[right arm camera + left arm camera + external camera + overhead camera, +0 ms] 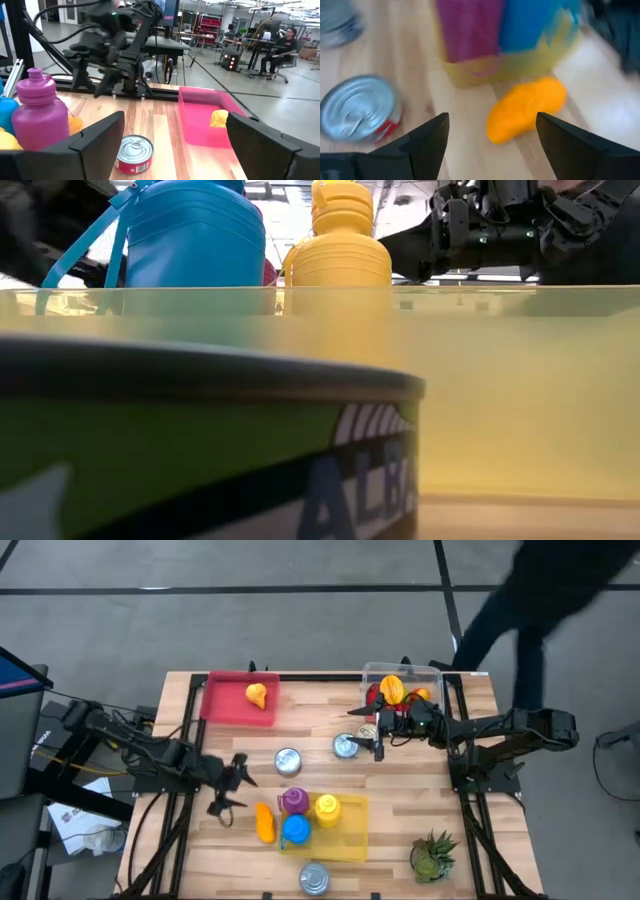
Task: Pick & Place Food Item
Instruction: Put the mango into the red bin
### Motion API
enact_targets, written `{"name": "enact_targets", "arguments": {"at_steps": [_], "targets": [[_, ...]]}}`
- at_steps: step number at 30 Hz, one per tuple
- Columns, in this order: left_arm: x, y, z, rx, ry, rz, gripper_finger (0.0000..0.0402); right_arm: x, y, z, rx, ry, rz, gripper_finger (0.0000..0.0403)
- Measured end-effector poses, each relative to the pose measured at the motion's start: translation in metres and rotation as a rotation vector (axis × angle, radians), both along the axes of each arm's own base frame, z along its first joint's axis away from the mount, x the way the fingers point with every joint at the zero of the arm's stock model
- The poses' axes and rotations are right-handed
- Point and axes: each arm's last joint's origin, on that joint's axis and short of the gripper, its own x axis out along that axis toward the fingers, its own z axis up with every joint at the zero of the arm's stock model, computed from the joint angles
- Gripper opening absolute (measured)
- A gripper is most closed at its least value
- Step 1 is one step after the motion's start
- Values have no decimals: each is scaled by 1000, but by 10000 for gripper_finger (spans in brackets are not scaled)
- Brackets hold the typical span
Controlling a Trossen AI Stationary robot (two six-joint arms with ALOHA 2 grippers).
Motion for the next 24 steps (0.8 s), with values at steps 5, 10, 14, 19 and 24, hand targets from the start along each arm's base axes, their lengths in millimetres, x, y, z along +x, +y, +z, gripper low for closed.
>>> {"name": "enact_targets", "arguments": {"at_steps": [5, 10, 14, 19, 24], "targets": [[4, -21, -2, 224, -1, -216, 290, 0, 0, -2, 5, 21, 0, 336], [19, -33, -5, 485, 72, -341, 290, 0, 0, -5, 13, 47, -1, 336], [35, -43, -10, 636, 134, -455, 290, 0, 0, -6, 34, 66, -6, 336], [49, -57, -16, 747, 193, -593, 290, -1, 0, -10, 51, 107, -7, 336], [57, -70, -11, 764, 175, -617, 290, -1, 0, -13, 81, 137, -9, 336]]}}
